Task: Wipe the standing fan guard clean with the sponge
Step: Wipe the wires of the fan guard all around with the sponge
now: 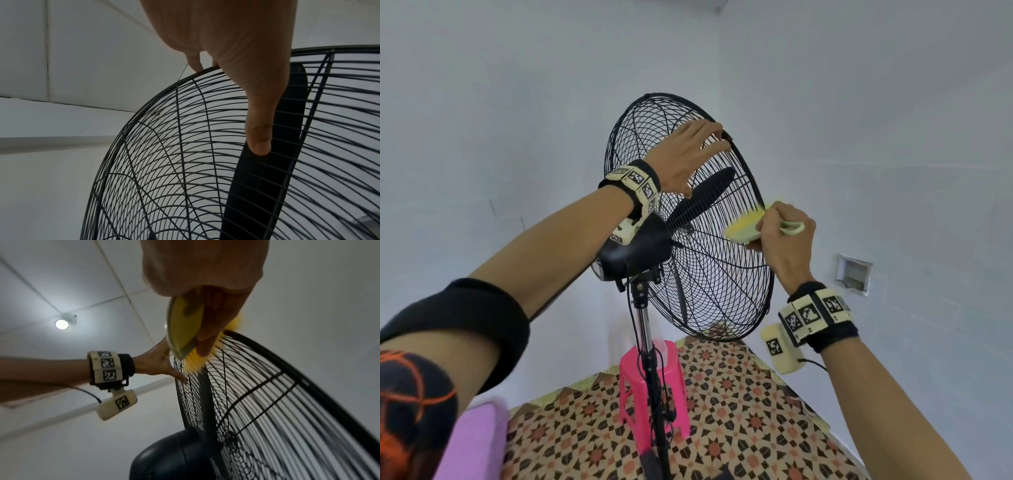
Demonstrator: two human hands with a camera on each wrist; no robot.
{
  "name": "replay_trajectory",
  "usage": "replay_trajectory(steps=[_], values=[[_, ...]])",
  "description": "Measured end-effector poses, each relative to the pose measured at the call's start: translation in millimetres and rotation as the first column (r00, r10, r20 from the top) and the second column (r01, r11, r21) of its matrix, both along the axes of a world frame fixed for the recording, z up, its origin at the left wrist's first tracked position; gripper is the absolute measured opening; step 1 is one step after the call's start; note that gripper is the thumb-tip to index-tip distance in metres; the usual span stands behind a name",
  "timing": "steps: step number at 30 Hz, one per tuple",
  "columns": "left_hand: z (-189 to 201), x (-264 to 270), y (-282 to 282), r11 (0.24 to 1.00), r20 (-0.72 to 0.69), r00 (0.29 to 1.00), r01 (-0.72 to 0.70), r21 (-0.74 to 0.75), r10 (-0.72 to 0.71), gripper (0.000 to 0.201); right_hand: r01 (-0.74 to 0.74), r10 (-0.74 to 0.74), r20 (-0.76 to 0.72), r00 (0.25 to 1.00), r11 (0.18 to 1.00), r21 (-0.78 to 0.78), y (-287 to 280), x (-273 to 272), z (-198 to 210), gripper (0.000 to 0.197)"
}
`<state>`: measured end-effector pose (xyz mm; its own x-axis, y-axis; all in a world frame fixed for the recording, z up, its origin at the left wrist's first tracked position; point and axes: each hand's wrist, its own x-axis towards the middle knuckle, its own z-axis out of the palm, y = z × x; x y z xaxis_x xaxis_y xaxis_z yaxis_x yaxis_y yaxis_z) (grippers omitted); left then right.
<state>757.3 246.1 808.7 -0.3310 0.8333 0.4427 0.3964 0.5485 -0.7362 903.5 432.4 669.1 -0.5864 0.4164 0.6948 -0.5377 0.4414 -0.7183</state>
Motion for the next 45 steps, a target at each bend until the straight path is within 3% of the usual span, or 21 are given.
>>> replay_trajectory(steps=[4, 7, 10, 15, 18, 21, 25, 27, 29, 31, 35, 41, 45], values=[[-0.8, 1.6, 1.9, 1.0, 0.0, 1.0, 0.001, 0.007, -0.001, 0.125, 0.122, -0.135, 0.059, 0.989, 0.976, 0.181, 1.8, 6.3, 15.9, 0.039], [-1.3, 1.4, 0.7, 1.0, -0.006, 1.0, 0.01, 0.015, -0.01, 0.125, 0.043, -0.041, -0.111, 0.993, 0.999, 0.015, -7.3, -12.3, 45.1, 0.034], [-3.0, 1.1, -1.5, 1.0, -0.014, 1.0, 0.008, 0.021, -0.007, 0.124, 0.078, -0.085, -0.118, 0.989, 0.995, -0.059, -21.7, -28.5, 52.3, 0.029], [-3.2, -1.4, -1.5, 0.999, -0.018, 1.0, 0.023, 0.027, -0.022, 0.128, 0.0, 0.054, -0.212, 0.976, 0.968, 0.25, -59.4, -20.8, 27.7, 0.032], [-2.3, -3.7, -2.1, 0.998, -0.013, 0.999, 0.045, 0.033, -0.044, 0.127, 0.121, -0.063, -0.338, 0.939, 0.981, 0.152, -58.6, -21.2, 31.5, 0.026], [-3.1, -2.8, -2.3, 0.999, -0.016, 0.999, 0.041, 0.032, -0.041, 0.127, 0.215, -0.179, -0.355, 0.918, 0.975, 0.064, -56.4, -32.7, 32.5, 0.019], [-3.0, -5.4, -2.4, 0.998, -0.016, 0.999, 0.048, 0.04, -0.047, 0.127, 0.115, 0.014, -0.316, 0.949, 0.915, 0.388, -67.9, -33.0, 11.3, 0.025], [-1.5, -7.5, -3.9, 0.998, -0.016, 0.998, 0.056, 0.038, -0.056, 0.128, 0.15, -0.023, -0.36, 0.933, 0.931, 0.331, -66.1, -35.4, 13.1, 0.022], [-0.3, -9.3, -7.4, 0.997, -0.013, 0.998, 0.067, 0.032, -0.066, 0.128, 0.26, -0.169, -0.426, 0.889, 0.951, 0.167, -66.4, -39.5, 20.2, 0.016], [0.8, -10.2, -9.1, 0.996, -0.004, 0.996, 0.085, 0.031, -0.085, 0.128, 0.32, -0.229, -0.45, 0.863, 0.937, 0.138, -71.0, -46.1, 17.7, 0.016], [0.9, -17.9, -10.0, 0.996, 0.004, 0.996, 0.091, 0.024, -0.091, 0.129, 0.244, -0.11, -0.306, 0.946, 0.861, 0.446, -93.3, -63.8, -15.1, 0.032], [3.1, -37.9, -30.8, 0.983, 0.082, 0.991, 0.089, 0.161, -0.104, 0.139, 0.315, -0.193, -0.38, 0.905, 0.904, 0.29, -100.3, -73.7, -21.5, 0.029], [5.9, -44.2, -34.3, 0.992, 0.053, 0.996, 0.066, 0.105, -0.072, 0.146, 0.276, -0.173, -0.243, 0.955, 0.818, 0.505, -109.3, -95.2, -47.5, 0.014]])
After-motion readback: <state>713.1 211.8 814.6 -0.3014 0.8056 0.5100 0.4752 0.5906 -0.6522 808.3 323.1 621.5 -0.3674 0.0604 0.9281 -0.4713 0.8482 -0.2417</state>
